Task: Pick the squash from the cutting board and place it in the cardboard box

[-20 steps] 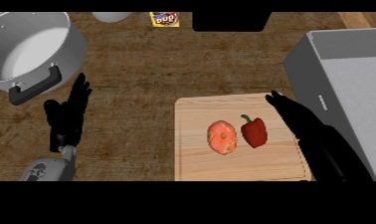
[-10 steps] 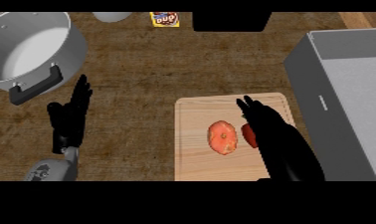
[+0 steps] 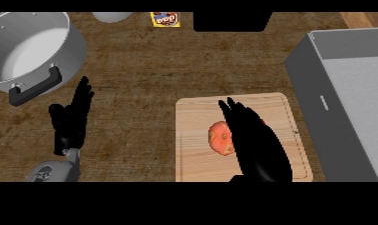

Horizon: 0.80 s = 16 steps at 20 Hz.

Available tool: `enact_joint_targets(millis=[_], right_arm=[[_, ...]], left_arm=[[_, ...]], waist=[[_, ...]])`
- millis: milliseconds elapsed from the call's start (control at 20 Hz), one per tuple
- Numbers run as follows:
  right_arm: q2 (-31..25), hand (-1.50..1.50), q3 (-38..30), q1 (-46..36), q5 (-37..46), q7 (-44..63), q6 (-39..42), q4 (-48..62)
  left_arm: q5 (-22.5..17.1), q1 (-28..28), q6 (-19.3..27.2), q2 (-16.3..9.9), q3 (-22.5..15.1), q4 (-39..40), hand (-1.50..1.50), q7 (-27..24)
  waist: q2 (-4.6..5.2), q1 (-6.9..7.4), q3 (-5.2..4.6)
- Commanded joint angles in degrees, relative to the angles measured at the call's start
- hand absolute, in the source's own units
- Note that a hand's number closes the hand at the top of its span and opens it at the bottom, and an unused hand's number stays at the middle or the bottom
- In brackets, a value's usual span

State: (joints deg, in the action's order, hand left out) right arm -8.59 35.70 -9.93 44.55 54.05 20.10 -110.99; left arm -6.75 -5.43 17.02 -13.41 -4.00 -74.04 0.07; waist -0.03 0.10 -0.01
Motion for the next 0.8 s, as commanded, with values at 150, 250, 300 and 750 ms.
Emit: enact_joint_targets(millis=[150,250,300,750], right_arm=[[8.3,-1.50,0.6,-4.4,3.3,8.7,4.6,4.8],[8.4,-1.50,1.2,-3.5,4.9,9.0,3.9,4.0],[6.1,-1.50,-1.3,-1.8,4.1,4.6,4.5,5.1],[8.5,-1.50,-0.9,-3.9,5.1,7.8,3.5,9.0]], left_arm=[[-0.5,3.3,-3.3,-1.0,2.1,-1.0,0.00,-1.3],[1.9,-0.6,0.4,1.6,1.2,-0.8,0.00,1.0],[2.6,0.3,-0.6,1.7,0.5,0.5,0.00,-0.2],[2.4,2.3,-3.2,0.9,2.9,-2.3,0.00,1.2]], waist=[[0.00,0.23,-0.02],[-0.01,-0.03,-0.01],[0.02,-0.09,0.00],[-0.02,0.16,0.00]])
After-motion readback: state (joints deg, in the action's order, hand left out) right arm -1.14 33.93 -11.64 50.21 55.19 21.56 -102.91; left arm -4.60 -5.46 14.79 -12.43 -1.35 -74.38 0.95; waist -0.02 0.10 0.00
